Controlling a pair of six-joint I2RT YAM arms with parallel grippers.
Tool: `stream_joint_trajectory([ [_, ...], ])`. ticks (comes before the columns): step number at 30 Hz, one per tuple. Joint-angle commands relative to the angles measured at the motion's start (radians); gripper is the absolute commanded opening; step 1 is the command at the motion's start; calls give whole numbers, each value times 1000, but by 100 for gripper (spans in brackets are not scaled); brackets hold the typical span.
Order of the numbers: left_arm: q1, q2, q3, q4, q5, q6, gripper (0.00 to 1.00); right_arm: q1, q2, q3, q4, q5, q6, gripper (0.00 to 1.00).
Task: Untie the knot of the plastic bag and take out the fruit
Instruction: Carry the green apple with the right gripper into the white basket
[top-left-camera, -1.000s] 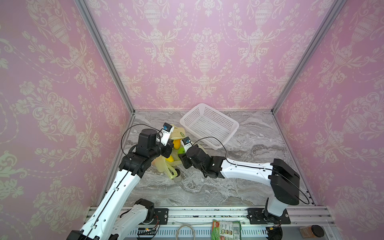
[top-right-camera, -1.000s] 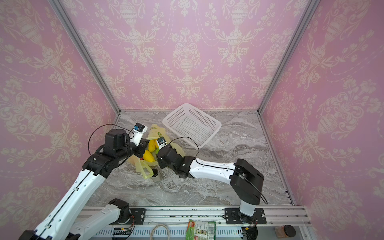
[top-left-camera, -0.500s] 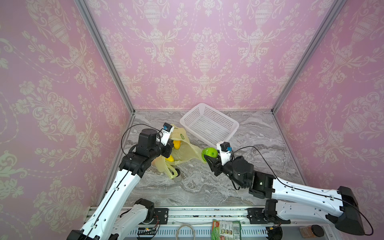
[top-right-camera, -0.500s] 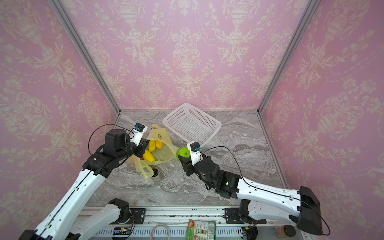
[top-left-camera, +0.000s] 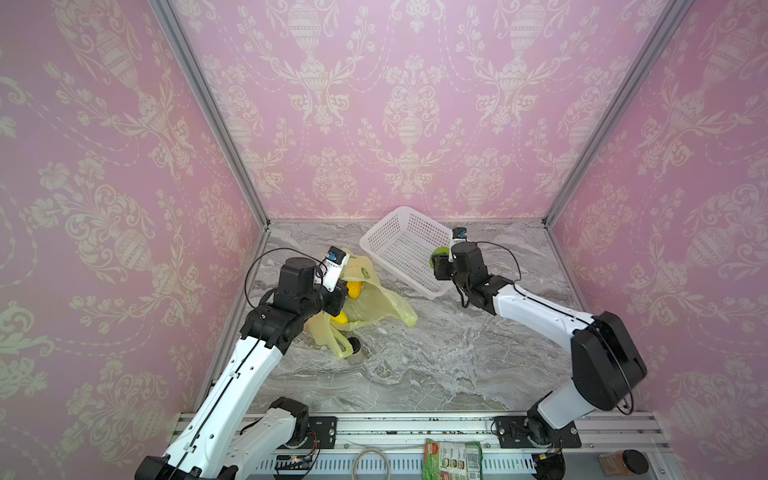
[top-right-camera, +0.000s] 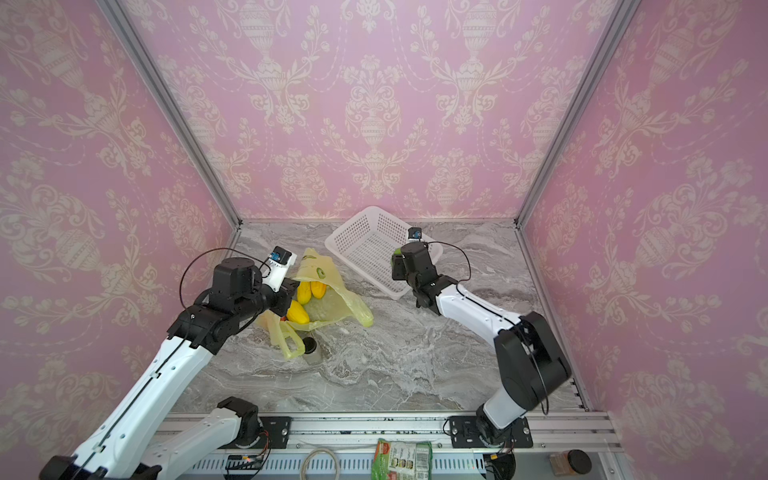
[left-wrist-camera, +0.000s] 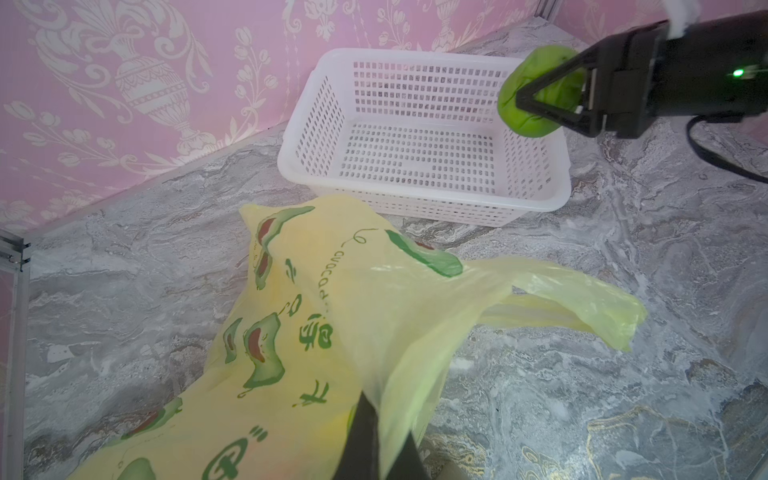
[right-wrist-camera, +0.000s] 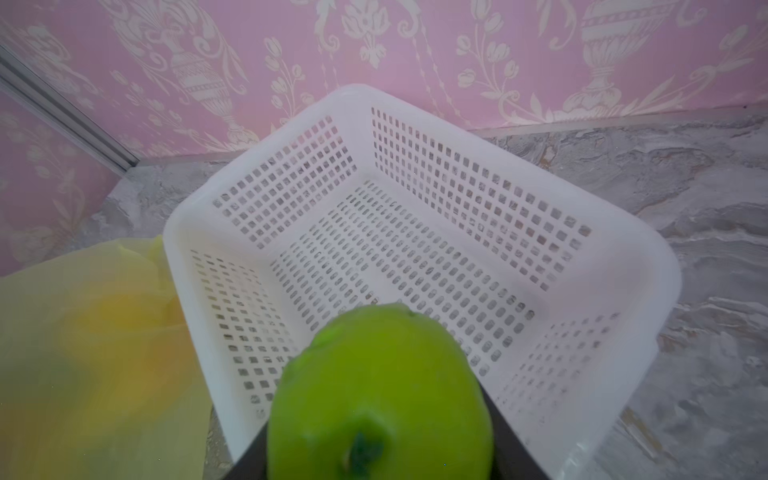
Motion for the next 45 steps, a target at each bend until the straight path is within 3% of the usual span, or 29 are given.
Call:
stream_joint_trajectory([
  [1, 10, -4, -14, -4, -30, 35, 0, -12, 120, 133, -109, -12, -43, 13],
  [5, 10, -6, -13, -6, -41, 39, 0, -24, 215, 206, -162, 13, -36, 13],
  [10, 10, -30, -17, -7, -48, 33, 0, -32, 206, 153, -170, 76, -14, 19],
  [22, 10, -86, -30, -1, -13, 13, 0, -33, -28, -156, -126, 113, 85, 27],
  [27, 9, -87, -37, 4, 6, 7, 0, -32, -109, -228, -98, 98, 98, 36],
  [35, 10, -67, -40, 6, 13, 7, 0, -31, 32, -143, -90, 42, 84, 46],
  [40, 10, -56, -42, 9, 9, 13, 0, -29, 118, -82, -93, 59, 69, 61],
  [45, 10, -54, -44, 9, 4, 16, 0, -31, 107, -92, -38, 43, 63, 79],
])
